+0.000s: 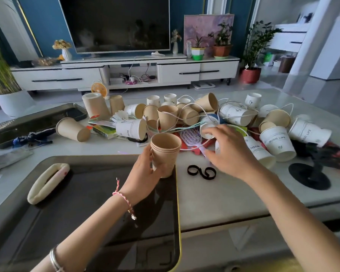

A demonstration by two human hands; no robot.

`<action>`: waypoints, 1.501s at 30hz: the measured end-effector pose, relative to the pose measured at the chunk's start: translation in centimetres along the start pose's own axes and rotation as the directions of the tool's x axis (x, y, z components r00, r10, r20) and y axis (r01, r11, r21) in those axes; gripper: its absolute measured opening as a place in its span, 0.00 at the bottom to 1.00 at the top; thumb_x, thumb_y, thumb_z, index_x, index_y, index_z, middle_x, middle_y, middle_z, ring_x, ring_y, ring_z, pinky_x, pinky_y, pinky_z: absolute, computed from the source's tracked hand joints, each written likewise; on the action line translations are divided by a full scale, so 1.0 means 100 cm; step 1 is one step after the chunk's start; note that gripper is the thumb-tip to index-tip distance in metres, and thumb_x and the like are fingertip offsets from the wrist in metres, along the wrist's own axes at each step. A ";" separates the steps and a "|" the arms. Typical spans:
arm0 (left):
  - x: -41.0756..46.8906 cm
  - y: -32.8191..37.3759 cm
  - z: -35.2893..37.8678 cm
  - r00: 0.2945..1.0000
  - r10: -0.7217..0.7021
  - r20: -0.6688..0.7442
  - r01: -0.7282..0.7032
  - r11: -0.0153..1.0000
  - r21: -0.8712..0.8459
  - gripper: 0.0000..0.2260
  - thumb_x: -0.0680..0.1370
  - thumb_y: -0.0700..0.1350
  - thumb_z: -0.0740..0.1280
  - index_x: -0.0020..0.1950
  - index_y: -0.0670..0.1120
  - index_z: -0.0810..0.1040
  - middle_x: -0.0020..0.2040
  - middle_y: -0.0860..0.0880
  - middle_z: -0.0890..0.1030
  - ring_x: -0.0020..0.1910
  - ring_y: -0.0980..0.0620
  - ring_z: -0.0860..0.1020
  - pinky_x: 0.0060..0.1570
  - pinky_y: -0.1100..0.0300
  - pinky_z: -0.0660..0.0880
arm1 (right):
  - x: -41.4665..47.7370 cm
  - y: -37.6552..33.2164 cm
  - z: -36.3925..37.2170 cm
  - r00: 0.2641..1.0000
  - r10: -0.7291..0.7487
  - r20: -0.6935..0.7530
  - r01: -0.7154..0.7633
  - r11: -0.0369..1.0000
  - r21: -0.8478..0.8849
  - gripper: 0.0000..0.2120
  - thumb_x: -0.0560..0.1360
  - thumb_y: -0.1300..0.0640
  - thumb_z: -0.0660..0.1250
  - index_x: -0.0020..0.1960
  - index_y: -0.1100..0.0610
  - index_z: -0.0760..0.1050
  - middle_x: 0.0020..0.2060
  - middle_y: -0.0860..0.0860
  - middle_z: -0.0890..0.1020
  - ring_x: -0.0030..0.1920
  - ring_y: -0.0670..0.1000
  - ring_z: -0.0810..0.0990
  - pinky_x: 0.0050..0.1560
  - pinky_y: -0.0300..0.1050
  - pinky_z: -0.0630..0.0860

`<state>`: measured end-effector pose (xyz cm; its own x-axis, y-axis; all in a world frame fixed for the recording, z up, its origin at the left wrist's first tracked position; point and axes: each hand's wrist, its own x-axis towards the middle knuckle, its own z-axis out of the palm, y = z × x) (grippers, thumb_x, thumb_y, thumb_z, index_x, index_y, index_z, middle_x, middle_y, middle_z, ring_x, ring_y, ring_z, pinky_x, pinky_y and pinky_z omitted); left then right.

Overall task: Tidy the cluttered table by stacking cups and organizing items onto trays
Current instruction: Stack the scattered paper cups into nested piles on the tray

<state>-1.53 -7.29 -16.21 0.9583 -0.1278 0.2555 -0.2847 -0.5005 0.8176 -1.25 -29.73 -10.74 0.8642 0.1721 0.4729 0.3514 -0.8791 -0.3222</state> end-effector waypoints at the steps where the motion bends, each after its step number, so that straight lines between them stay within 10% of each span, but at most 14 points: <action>1: 0.001 -0.001 0.001 1.000 -0.012 0.006 0.012 1.000 0.001 0.26 0.74 0.40 0.67 0.70 0.50 0.61 0.61 0.51 0.73 0.62 0.52 0.71 0.57 0.51 0.75 | -0.002 0.012 -0.004 0.998 0.044 0.053 -0.041 0.997 -0.063 0.22 0.69 0.52 0.68 0.62 0.56 0.74 0.56 0.54 0.75 0.59 0.57 0.71 0.60 0.48 0.64; 5: 0.000 -0.005 0.003 0.999 -0.036 0.005 0.036 0.999 0.036 0.30 0.70 0.41 0.71 0.69 0.47 0.62 0.61 0.48 0.73 0.61 0.50 0.72 0.60 0.49 0.73 | -0.019 0.041 -0.001 0.973 0.110 0.205 -0.053 0.963 -0.265 0.27 0.68 0.61 0.65 0.67 0.54 0.69 0.62 0.52 0.69 0.62 0.55 0.64 0.59 0.45 0.59; 21: -0.002 -0.006 -0.014 0.995 -0.089 0.048 0.080 0.985 0.152 0.37 0.72 0.43 0.70 0.74 0.50 0.51 0.69 0.48 0.65 0.68 0.51 0.66 0.64 0.61 0.63 | 0.027 0.006 -0.002 0.885 0.217 -0.412 -0.142 0.968 0.206 0.15 0.72 0.69 0.62 0.55 0.61 0.80 0.45 0.60 0.77 0.46 0.56 0.76 0.42 0.32 0.61; 30: -0.009 0.005 -0.018 0.996 -0.083 0.034 0.077 0.985 0.157 0.36 0.74 0.46 0.68 0.75 0.53 0.49 0.71 0.48 0.61 0.66 0.51 0.68 0.55 0.63 0.67 | 0.016 -0.020 0.034 0.809 -0.401 -0.430 0.215 0.883 -0.418 0.12 0.70 0.71 0.64 0.48 0.62 0.83 0.28 0.55 0.74 0.26 0.54 0.74 0.21 0.39 0.69; 36: -0.011 0.010 -0.019 0.994 -0.104 0.041 0.097 0.984 0.151 0.35 0.75 0.45 0.67 0.75 0.52 0.49 0.73 0.47 0.59 0.68 0.49 0.66 0.60 0.63 0.64 | 0.017 -0.019 0.040 0.702 -0.526 -0.481 0.298 0.829 -0.473 0.12 0.76 0.67 0.60 0.51 0.61 0.82 0.27 0.54 0.72 0.25 0.52 0.72 0.23 0.41 0.69; 41: -0.012 0.013 -0.016 0.994 -0.099 0.054 0.091 0.986 0.140 0.32 0.75 0.44 0.66 0.74 0.50 0.52 0.71 0.47 0.61 0.68 0.49 0.65 0.60 0.64 0.60 | 0.017 -0.027 0.044 0.742 -0.476 -0.472 0.298 0.865 -0.404 0.17 0.65 0.74 0.68 0.53 0.64 0.81 0.30 0.58 0.75 0.27 0.56 0.75 0.23 0.42 0.72; 45: -0.012 0.013 -0.014 0.995 -0.093 0.047 0.087 0.989 0.123 0.32 0.75 0.43 0.66 0.74 0.49 0.52 0.70 0.47 0.62 0.68 0.49 0.65 0.60 0.64 0.60 | 0.031 -0.054 0.024 0.814 0.014 -0.580 0.141 0.965 0.220 0.18 0.70 0.71 0.58 0.58 0.65 0.76 0.45 0.64 0.76 0.45 0.54 0.75 0.42 0.37 0.72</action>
<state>-3.04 -6.57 -14.75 0.9807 -0.1206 0.1539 -0.1955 -0.6110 0.7672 0.36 -23.37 -9.54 0.4996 -0.1297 0.8565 0.5399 -0.7266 -0.4249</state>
